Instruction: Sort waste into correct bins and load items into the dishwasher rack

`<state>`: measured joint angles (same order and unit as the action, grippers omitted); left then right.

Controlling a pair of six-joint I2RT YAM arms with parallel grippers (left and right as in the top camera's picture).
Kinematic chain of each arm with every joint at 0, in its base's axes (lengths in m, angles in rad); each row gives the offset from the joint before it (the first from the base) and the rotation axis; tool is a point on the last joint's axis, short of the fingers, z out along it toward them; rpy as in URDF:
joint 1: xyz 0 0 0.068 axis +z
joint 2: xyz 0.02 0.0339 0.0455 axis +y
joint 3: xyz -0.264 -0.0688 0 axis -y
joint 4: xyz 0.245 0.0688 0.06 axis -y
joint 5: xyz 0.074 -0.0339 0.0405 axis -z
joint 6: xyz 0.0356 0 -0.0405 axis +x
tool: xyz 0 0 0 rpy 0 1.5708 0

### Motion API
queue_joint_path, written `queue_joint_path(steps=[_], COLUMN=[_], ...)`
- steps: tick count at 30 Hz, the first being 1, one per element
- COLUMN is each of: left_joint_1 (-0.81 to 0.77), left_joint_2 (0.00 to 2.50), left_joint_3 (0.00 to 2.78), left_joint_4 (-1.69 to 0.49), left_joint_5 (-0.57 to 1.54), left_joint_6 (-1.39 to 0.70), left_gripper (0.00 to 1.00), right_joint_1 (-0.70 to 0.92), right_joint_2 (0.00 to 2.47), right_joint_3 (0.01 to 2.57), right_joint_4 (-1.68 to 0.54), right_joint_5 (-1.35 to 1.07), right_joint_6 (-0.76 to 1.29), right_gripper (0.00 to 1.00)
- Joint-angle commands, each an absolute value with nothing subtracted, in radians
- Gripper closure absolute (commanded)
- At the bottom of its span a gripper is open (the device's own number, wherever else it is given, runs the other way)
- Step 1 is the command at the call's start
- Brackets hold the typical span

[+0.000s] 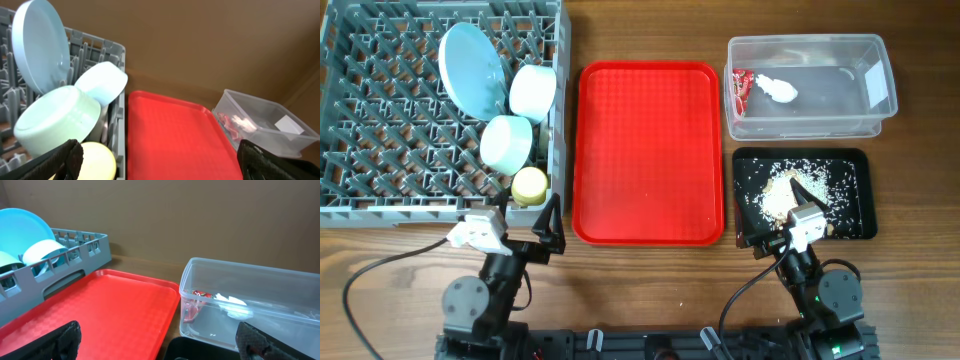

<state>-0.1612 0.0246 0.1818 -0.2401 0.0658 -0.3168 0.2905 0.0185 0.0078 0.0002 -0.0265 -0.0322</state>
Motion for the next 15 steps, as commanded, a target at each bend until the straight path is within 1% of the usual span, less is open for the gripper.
queue_joint_path(steps=[1,6,15], left_joint_1=[-0.155,-0.160,-0.162], left_joint_2=[0.003,0.003,0.004], left_joint_3=[0.101,0.006,0.006], left_joint_4=[-0.181,-0.067,-0.069], left_joint_5=[0.082,0.082,0.082], left_joint_6=[-0.319,-0.323,-0.323], left_gripper=[0.00,0.00,0.00], right_joint_1=[0.283,0.283,0.283], right_joint_2=[0.014,0.014,0.014], right_joint_3=[0.005,0.005,0.005], right_joint_4=[0.003,0.003,0.003], right_joint_5=[-0.046,-0.046,-0.046], right_joint_6=[-0.046,-0.046,-0.046], right_gripper=[0.00,0.00,0.00])
